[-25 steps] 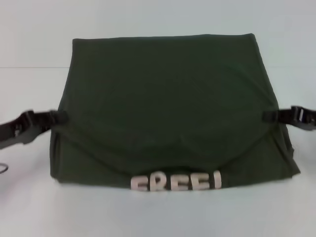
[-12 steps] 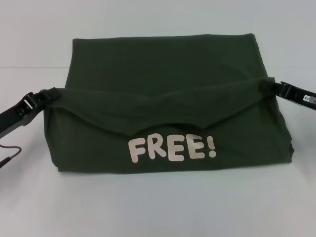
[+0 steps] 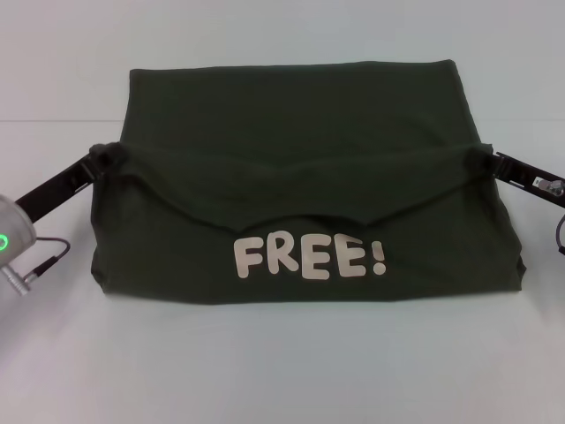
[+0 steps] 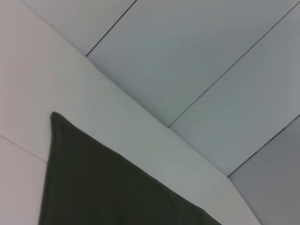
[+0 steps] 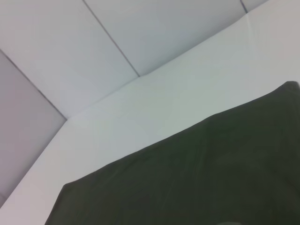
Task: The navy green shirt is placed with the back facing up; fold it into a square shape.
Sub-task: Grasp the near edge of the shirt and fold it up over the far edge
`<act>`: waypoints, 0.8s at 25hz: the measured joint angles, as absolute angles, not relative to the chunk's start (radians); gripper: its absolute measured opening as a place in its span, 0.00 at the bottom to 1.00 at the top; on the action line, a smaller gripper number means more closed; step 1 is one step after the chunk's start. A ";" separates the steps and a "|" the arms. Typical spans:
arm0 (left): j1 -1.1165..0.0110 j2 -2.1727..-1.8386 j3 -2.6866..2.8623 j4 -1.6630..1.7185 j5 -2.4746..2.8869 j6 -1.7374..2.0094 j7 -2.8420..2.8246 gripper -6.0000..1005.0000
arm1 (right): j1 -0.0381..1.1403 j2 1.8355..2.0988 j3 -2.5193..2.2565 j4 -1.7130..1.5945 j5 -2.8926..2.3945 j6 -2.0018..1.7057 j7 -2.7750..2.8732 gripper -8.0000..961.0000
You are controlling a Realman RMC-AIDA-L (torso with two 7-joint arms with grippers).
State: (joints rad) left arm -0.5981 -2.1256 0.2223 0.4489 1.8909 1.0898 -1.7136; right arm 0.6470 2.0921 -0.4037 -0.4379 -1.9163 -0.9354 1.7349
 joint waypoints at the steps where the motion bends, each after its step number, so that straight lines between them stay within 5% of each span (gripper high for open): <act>1: -0.608 -2.129 0.223 0.449 1.885 1.075 -1.699 0.06 | 0.648 2.092 -0.404 -0.432 -1.907 -0.927 1.726 0.08; 20: -0.660 -2.163 0.222 0.362 1.759 0.887 -1.362 0.10 | 0.670 2.094 -0.426 -0.377 -1.898 -0.836 1.665 0.08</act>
